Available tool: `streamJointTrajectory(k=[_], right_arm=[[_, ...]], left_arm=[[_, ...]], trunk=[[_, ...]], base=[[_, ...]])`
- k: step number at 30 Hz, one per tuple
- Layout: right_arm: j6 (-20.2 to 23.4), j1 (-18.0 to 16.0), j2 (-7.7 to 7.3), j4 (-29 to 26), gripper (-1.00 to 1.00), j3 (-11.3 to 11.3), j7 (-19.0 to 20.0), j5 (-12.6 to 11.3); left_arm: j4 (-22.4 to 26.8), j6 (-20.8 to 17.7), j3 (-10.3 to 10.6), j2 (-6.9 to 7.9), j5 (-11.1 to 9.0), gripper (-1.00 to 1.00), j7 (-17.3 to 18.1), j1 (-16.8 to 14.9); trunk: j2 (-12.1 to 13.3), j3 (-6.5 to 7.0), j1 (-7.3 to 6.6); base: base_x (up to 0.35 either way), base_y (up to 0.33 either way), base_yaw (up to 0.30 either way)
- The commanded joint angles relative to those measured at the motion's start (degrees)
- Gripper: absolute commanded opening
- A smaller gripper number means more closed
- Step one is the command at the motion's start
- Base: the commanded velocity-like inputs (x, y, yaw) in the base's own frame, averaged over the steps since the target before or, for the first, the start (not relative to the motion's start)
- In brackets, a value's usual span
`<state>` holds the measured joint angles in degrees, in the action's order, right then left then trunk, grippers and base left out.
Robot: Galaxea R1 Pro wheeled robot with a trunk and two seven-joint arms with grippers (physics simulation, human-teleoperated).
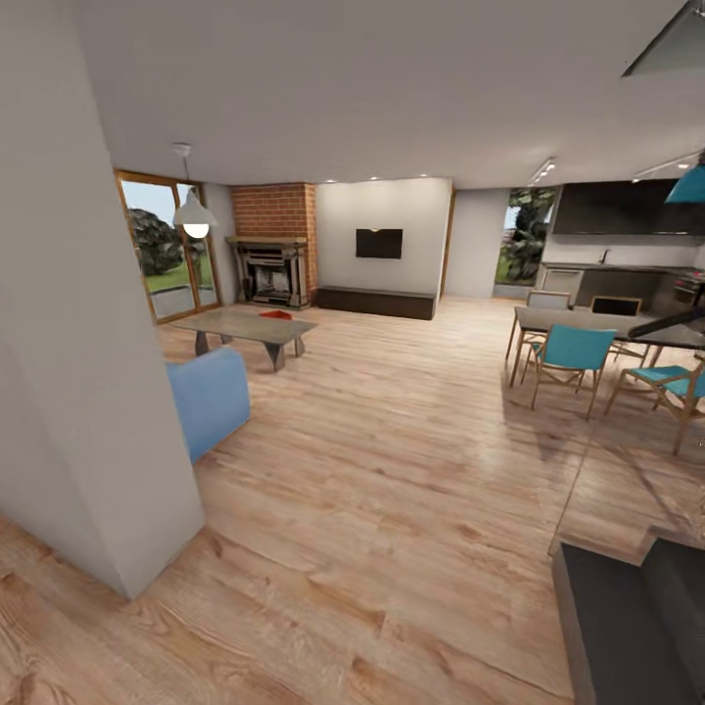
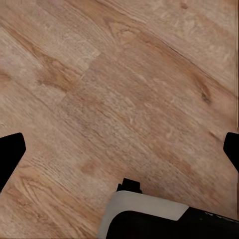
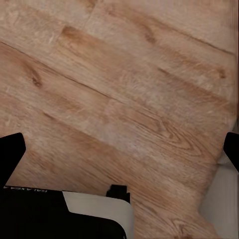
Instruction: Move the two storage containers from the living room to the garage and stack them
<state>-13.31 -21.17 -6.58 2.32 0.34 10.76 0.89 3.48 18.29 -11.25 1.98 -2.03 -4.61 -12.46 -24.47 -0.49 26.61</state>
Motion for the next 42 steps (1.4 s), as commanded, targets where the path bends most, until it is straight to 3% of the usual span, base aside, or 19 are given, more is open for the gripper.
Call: streamJointTrajectory(k=[1, 17, 42], right_arm=[[-0.46, -0.10, -0.01, 0.23, 1.00, 0.01, 0.14, 0.11], [-0.51, -0.10, -0.05, 0.23, 1.00, 0.01, 0.14, 0.16], [-0.57, -0.10, -0.01, 0.23, 1.00, 0.01, 0.12, 0.61]], left_arm=[[-0.05, 0.24, 0.00, 0.09, -0.24, 1.00, -0.05, -0.02], [0.02, 0.25, 0.35, 0.06, -0.33, 1.00, -0.02, -0.02], [0.01, 0.25, -0.09, 0.13, -0.26, 1.00, -0.05, -0.02]], trunk=[[-0.06, -0.05, 0.06], [-0.06, -0.05, 0.06], [-0.06, -0.05, 0.06]], base=[[0.320, 0.000, -0.279], [0.320, 0.000, -0.274], [0.320, 0.000, -0.008]])
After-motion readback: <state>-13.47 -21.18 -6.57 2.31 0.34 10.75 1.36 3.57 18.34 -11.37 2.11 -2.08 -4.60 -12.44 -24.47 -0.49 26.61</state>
